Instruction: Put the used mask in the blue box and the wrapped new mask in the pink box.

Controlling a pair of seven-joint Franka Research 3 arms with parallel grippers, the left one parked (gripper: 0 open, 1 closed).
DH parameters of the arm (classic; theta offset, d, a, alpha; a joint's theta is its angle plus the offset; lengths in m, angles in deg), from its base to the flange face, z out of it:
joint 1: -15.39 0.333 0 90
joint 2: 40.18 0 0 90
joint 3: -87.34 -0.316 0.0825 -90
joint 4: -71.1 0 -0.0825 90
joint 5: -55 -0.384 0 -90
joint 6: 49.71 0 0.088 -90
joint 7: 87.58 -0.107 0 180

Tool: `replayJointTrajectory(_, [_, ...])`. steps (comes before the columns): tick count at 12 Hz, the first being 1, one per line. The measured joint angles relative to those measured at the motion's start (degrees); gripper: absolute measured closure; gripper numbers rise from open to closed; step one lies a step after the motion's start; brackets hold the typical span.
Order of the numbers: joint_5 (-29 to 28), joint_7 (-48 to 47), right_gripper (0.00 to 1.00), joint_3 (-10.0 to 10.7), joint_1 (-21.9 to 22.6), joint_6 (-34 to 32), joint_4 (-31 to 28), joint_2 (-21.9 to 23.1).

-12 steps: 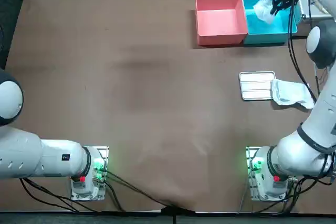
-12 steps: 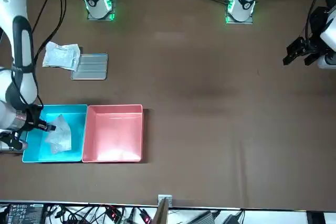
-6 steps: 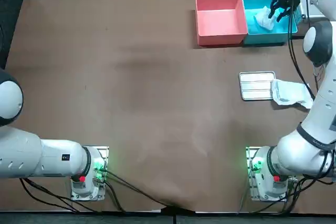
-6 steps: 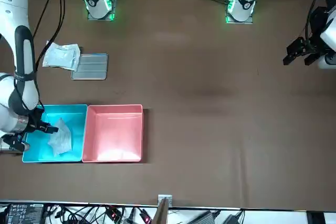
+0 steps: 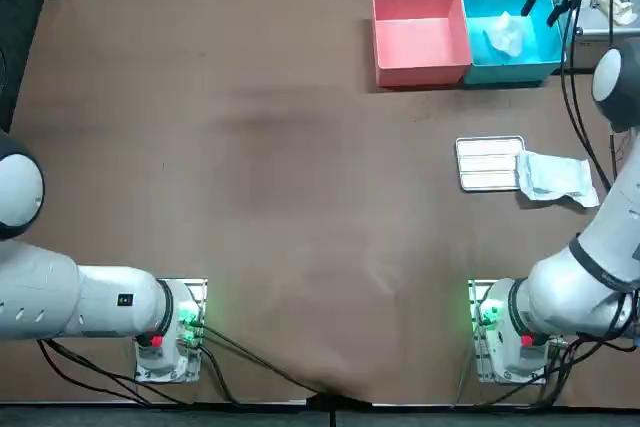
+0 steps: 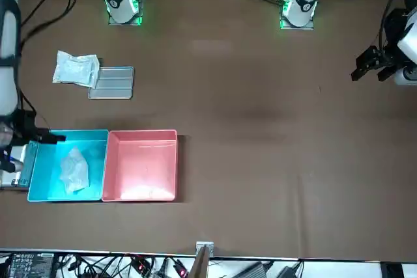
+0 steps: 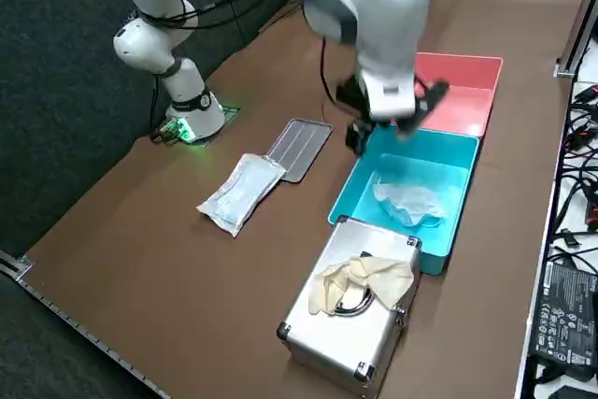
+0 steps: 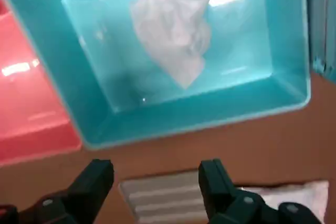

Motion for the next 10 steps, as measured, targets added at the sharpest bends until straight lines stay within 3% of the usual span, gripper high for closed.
replayJointTrajectory(1, [1.1, 0.0, 0.0, 0.0, 1.1, -3.5, -0.1, 2.1])
replayJointTrajectory(4, [11.7, -1.3, 0.0, -0.4, 8.2, -10.8, -3.9, 8.1])
replayJointTrajectory(10, [24.4, -8.8, 0.0, -0.6, 22.0, -8.1, -31.4, 20.5])
